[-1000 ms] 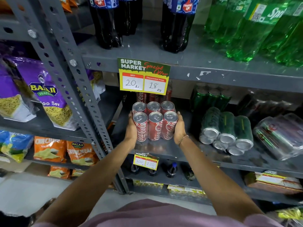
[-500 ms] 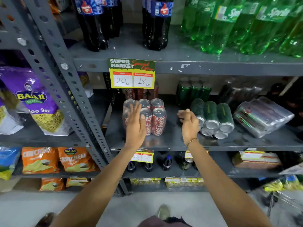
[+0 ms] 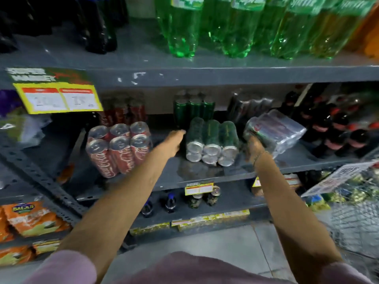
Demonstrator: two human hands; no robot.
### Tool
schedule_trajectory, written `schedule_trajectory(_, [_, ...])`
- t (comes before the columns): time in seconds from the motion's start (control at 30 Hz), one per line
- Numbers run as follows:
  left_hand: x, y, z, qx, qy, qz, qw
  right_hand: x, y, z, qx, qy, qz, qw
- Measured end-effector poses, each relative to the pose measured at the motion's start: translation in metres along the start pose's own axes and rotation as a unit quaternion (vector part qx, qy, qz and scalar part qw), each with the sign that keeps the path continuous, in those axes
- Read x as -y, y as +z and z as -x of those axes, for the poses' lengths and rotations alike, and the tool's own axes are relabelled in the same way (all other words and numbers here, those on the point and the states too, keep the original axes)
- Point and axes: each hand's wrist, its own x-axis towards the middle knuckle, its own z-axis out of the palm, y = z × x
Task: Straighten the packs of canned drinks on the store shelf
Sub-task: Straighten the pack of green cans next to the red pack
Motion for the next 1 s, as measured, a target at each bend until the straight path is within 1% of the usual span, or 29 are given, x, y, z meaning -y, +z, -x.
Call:
schedule_trajectory(0.07, [-0.002, 0.011, -0.014, 0.02, -0.02, 0.012, 1.0, 0.008, -0.003, 0.003, 0.038, 0.036, -0.001, 0.999])
schedule_trajectory(0.1, [0.002, 0.015, -0.034, 0.019, -0.022, -0.002, 1.0, 0.01, -0.001, -0.006, 0.055, 0.05, -0.006, 0.997])
schedule_trajectory(0.17, [0.043, 0.015, -0.134, -0.012, -0.029, -0.012, 0.999, 0.012, 0.006, -0.018, 0.095, 0.097, 0.001, 0.991])
schedule_trajectory(0.2, [0.054, 0.012, -0.154, -0.02, -0.042, -0.007, 0.999, 0.006, 0.01, -0.032, 0.118, 0.119, -0.01, 0.986])
schedule_trajectory(0.23, [0.061, 0.013, -0.162, -0.03, -0.07, 0.022, 0.997, 0.003, 0.015, -0.04, 0.131, 0.122, -0.019, 0.984])
schedule_trajectory(0.3, [0.044, 0.021, -0.122, -0.047, -0.127, 0.046, 0.99, 0.004, 0.024, -0.044, 0.149, 0.105, -0.038, 0.982])
schedule_trajectory(0.33, [0.025, 0.028, -0.08, -0.042, -0.152, 0.044, 0.986, 0.009, 0.028, -0.04, 0.144, 0.1, -0.043, 0.984])
schedule_trajectory(0.37, [0.016, 0.032, -0.066, -0.037, -0.17, 0.055, 0.983, 0.01, 0.031, -0.039, 0.15, 0.103, -0.043, 0.982])
schedule_trajectory(0.43, [0.009, 0.033, -0.056, -0.039, -0.172, 0.047, 0.983, 0.008, 0.036, -0.047, 0.177, 0.111, -0.069, 0.976])
schedule_trajectory(0.5, [0.007, 0.031, -0.052, -0.05, -0.163, 0.041, 0.984, 0.007, 0.039, -0.053, 0.196, 0.11, -0.054, 0.973])
schedule_trajectory(0.57, [0.009, 0.034, -0.052, -0.071, -0.157, 0.075, 0.982, 0.008, 0.036, -0.054, 0.197, 0.115, -0.047, 0.972])
schedule_trajectory(0.67, [0.015, 0.034, -0.05, -0.131, -0.107, 0.139, 0.976, 0.016, 0.04, -0.06, 0.216, 0.118, -0.03, 0.969])
schedule_trajectory(0.73, [0.027, 0.031, -0.054, -0.162, -0.077, 0.13, 0.975, 0.022, 0.046, -0.06, 0.217, 0.1, -0.034, 0.97])
schedule_trajectory(0.8, [0.041, 0.026, -0.054, -0.207, -0.022, 0.111, 0.972, 0.02, 0.057, -0.059, 0.246, 0.094, -0.063, 0.963])
schedule_trajectory(0.87, [0.046, 0.026, -0.046, -0.245, 0.019, 0.11, 0.963, 0.017, 0.066, -0.054, 0.277, 0.064, -0.1, 0.954])
schedule_trajectory(0.9, [0.046, 0.028, -0.041, -0.267, 0.039, 0.126, 0.955, 0.016, 0.071, -0.054, 0.284, 0.055, -0.112, 0.951])
schedule_trajectory(0.97, [0.049, 0.029, -0.037, -0.301, 0.081, 0.156, 0.937, 0.015, 0.074, -0.054, 0.309, 0.06, -0.116, 0.942])
schedule_trajectory(1.0, [0.051, 0.03, -0.037, -0.312, 0.098, 0.154, 0.932, 0.016, 0.074, -0.051, 0.321, 0.063, -0.124, 0.937])
